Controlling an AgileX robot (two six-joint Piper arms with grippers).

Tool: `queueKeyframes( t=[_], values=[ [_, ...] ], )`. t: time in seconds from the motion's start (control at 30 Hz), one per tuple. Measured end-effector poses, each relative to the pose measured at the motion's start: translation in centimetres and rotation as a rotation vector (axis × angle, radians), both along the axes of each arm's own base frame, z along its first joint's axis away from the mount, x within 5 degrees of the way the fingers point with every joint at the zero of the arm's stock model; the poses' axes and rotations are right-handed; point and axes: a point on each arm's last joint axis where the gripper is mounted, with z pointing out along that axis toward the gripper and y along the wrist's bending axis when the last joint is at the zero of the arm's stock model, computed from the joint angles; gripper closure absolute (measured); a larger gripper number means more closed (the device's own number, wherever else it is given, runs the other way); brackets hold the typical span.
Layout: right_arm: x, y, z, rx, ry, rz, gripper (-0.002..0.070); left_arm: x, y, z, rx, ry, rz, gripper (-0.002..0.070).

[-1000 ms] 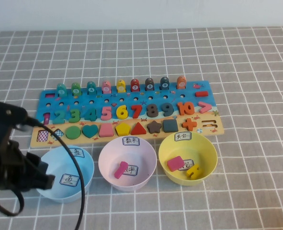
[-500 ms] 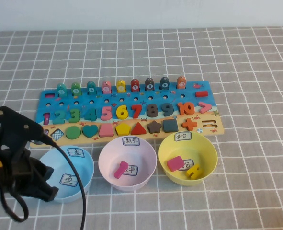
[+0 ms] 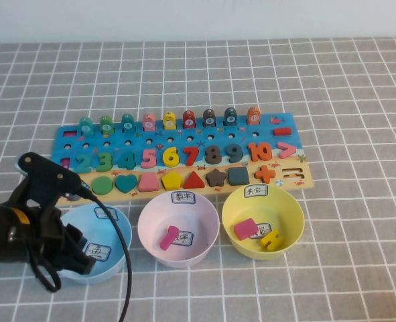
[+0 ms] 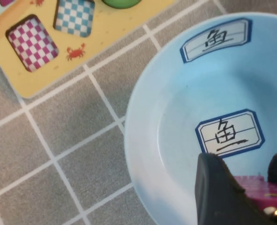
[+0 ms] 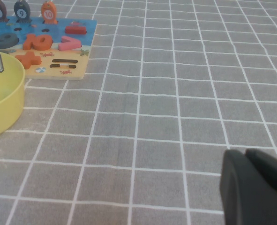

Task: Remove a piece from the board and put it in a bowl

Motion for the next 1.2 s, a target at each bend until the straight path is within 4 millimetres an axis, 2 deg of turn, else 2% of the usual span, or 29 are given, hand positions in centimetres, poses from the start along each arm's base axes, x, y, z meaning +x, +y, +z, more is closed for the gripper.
queueKeyframes(
  t=[0.27, 0.7, 1.0, 1.2],
  values=[
    [0.0, 0.0, 0.0, 0.0, 0.0, 0.0, 0.0694, 1.0, -0.3, -1.5, 0.005, 0.032, 0.009, 0.0481],
    [0.0, 0.0, 0.0, 0.0, 0.0, 0.0, 0.0694, 1.7, -0.6, -2.6, -0.019, 0.052, 0.041, 0.0475],
    [0.0, 0.0, 0.0, 0.0, 0.0, 0.0, 0.0694, 1.9, -0.7, -3.3, -0.023, 0.076, 0.052, 0.0389],
    [0.0, 0.0, 0.0, 0.0, 0.0, 0.0, 0.0694, 1.9, -0.8, -2.8, -0.062, 0.067, 0.099, 0.0284]
  ],
)
